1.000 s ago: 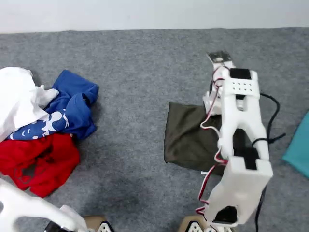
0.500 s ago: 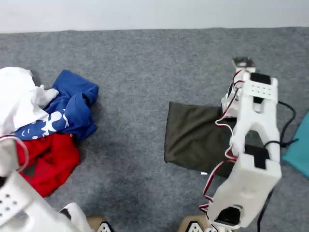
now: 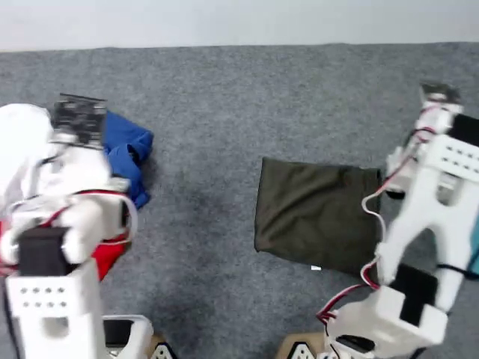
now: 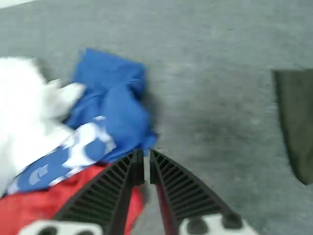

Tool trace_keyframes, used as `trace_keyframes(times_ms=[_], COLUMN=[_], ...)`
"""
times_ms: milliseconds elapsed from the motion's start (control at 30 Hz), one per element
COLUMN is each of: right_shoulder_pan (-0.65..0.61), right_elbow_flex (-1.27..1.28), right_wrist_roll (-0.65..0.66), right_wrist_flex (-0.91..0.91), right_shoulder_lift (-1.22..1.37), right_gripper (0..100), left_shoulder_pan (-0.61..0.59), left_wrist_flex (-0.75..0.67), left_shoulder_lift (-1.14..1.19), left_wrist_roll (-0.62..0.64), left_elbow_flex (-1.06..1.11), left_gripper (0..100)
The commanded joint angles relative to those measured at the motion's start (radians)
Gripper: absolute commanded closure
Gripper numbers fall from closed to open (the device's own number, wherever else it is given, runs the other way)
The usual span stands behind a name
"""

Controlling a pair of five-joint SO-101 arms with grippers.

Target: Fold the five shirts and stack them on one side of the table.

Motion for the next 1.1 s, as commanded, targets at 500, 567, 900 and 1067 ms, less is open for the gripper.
trace_keyframes(times_ms=[500,567,900,1067], right_shoulder_pan=[0.329,0.334,0.427,0.533], right_elbow_flex=[0.347,0.397,0.528,0.565], right_wrist_roll=[0.009,0.009,0.009,0.011], right_wrist_flex=[0.053,0.051,0.027,-0.027], right_shoulder_lift=[-0.4,-0.452,-0.615,-0.619], right_gripper=[98.8,98.8,98.8,98.8], left_shoulder_pan=[0.341,0.373,0.525,0.545], left_wrist_flex=[-0.437,-0.434,-0.367,-0.359], left_shoulder_lift=[0.23,0.311,0.71,0.91], left_wrist_roll=[0.02,0.017,0.012,-0.048], left_elbow_flex=[0.213,0.145,-0.182,-0.346], left_gripper=[97,97,97,97])
